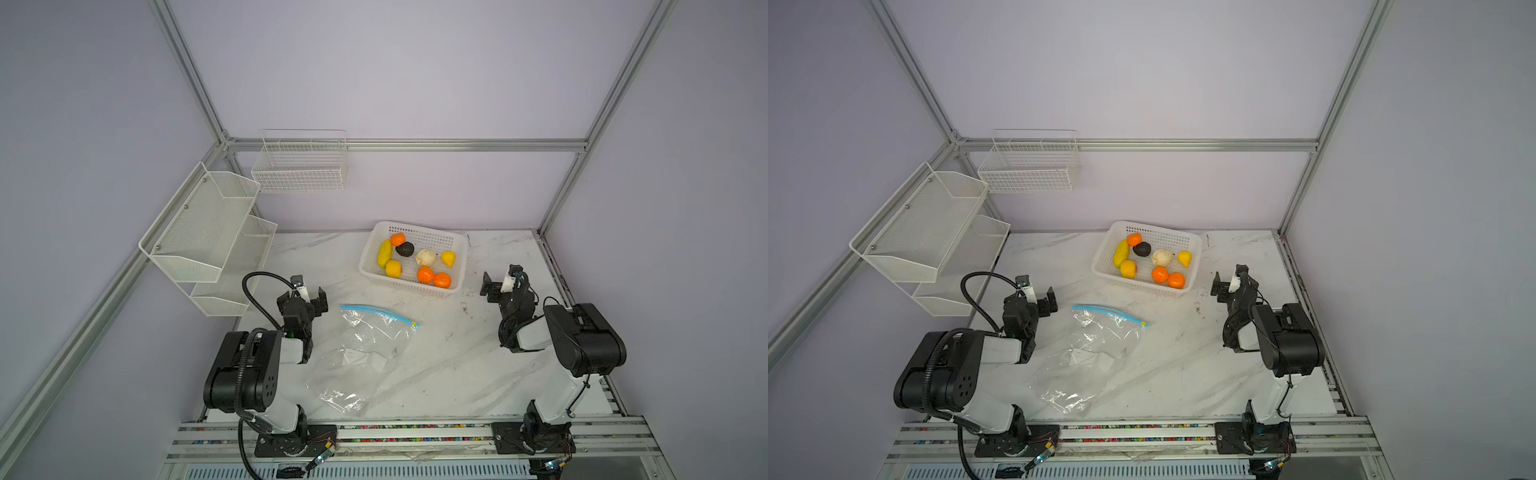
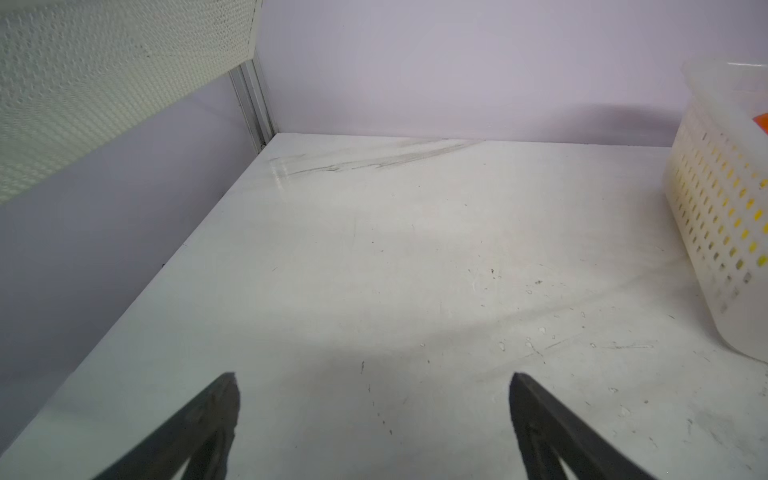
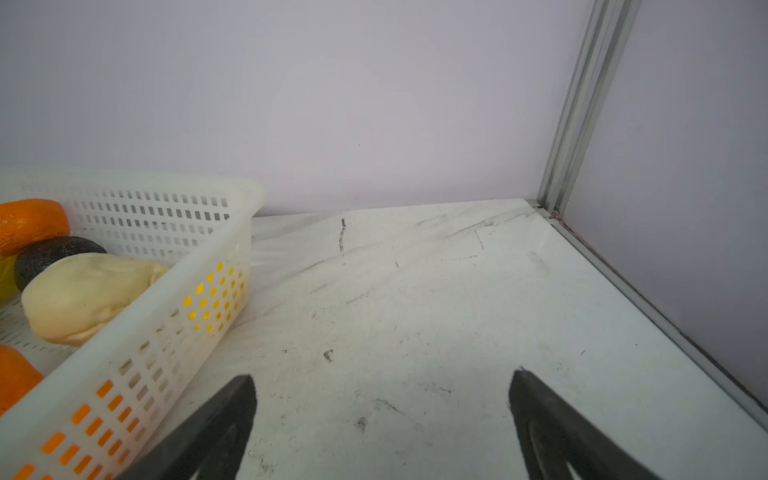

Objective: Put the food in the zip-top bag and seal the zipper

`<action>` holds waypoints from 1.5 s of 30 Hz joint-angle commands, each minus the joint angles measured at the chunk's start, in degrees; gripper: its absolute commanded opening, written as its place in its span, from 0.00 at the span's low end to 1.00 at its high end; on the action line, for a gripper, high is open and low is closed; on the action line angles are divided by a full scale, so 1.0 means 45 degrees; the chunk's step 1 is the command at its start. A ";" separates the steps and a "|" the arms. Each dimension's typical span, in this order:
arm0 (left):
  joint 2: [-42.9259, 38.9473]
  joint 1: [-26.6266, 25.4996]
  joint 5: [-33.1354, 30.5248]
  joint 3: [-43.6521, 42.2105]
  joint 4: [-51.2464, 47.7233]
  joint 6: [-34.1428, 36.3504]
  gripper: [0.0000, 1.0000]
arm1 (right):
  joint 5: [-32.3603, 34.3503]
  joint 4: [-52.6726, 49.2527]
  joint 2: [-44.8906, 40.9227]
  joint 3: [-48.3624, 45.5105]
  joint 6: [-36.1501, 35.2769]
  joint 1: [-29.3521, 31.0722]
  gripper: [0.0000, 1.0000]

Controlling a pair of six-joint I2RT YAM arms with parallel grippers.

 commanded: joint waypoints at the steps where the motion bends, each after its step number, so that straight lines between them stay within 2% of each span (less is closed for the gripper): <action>1: -0.0004 -0.0045 -0.0084 -0.0149 0.0576 0.0150 1.00 | -0.0110 0.0117 -0.0038 0.0133 0.0060 -0.0110 0.98; 45: -0.0041 -0.0105 -0.0228 -0.0211 0.0625 0.0141 1.00 | -0.0071 0.0426 -0.0135 -0.0068 -0.0074 -0.0130 0.97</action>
